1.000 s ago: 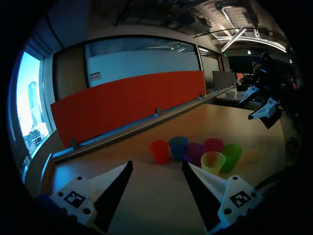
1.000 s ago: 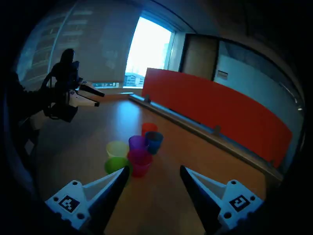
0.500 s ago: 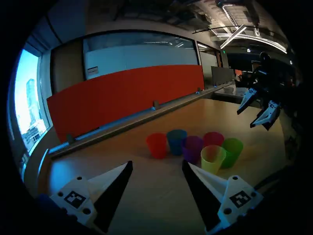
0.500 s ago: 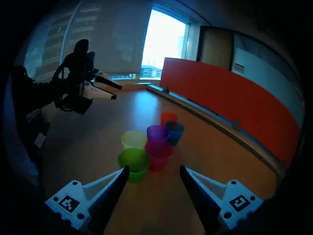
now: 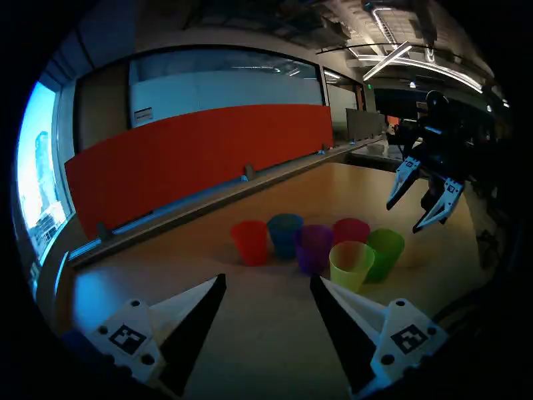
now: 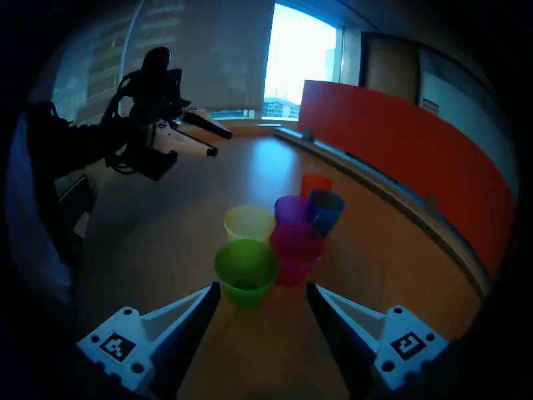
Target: Pour water
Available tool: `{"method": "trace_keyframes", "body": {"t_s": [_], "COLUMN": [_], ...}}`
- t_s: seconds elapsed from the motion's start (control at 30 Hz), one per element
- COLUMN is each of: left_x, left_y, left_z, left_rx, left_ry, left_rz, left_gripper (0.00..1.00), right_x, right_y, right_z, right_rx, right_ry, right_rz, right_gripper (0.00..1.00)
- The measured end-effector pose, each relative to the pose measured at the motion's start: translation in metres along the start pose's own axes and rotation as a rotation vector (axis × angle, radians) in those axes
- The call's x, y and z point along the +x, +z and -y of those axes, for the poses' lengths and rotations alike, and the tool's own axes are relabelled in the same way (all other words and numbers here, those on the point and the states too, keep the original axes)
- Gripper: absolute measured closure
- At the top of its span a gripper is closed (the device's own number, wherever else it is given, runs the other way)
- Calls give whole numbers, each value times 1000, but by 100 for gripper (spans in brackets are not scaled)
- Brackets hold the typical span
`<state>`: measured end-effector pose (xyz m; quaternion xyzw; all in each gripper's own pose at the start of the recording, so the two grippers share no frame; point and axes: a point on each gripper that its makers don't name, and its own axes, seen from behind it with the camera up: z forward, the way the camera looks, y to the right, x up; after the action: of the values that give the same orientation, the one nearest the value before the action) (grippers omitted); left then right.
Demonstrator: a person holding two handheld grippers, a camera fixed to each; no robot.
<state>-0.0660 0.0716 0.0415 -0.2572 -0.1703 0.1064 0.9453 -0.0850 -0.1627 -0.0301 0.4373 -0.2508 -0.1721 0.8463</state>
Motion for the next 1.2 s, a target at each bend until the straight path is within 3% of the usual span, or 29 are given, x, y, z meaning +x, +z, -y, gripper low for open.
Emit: {"method": "trace_keyframes", "body": {"t_s": [0.63, 1.2], "left_x": [-7, -8], "left_y": [12, 13], "left_z": [-3, 3], "left_rx": [-28, -19], "left_ry": [23, 30], "left_rz": [20, 19], "left_gripper": [6, 7], "right_x": [-19, -12], "right_y": [40, 71], "right_z": [15, 24], "right_rx": [80, 112], "right_ry": [-20, -19], "right_rz": [58, 41], "right_gripper": [0, 0]}}
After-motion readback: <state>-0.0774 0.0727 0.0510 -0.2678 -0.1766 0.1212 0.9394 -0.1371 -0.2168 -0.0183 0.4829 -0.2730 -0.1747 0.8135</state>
